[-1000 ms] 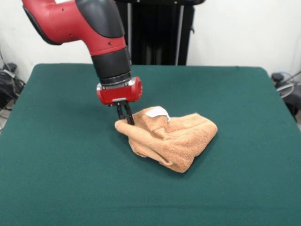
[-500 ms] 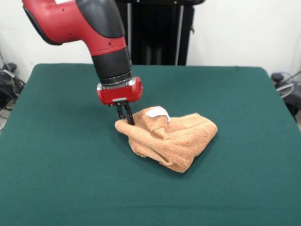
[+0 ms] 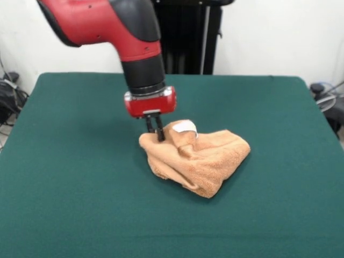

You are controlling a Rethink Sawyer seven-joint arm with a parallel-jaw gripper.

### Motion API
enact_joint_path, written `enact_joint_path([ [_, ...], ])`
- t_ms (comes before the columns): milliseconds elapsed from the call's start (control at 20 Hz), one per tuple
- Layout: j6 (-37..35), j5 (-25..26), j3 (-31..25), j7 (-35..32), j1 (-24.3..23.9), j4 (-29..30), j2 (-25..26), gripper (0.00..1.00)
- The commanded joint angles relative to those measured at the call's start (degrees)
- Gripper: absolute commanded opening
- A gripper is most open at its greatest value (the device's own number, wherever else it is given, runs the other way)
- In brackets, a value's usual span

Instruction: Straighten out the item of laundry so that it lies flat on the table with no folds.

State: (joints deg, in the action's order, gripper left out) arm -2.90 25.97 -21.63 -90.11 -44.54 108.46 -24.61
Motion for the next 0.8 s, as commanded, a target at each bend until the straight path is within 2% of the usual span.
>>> enact_joint_path([
  [50,-8.6,-1.7,4.3,-6.9,8.9,1.4,-9.4,0.00],
  [300,-9.1,-3.2,6.3,-10.5,13.1,6.2,-15.2,0.00],
  [500,-10.5,-5.1,9.4,-12.6,18.3,8.4,-19.7,0.00],
  [800,-9.6,-6.5,13.1,-12.9,23.1,9.8,-22.0,0.00],
])
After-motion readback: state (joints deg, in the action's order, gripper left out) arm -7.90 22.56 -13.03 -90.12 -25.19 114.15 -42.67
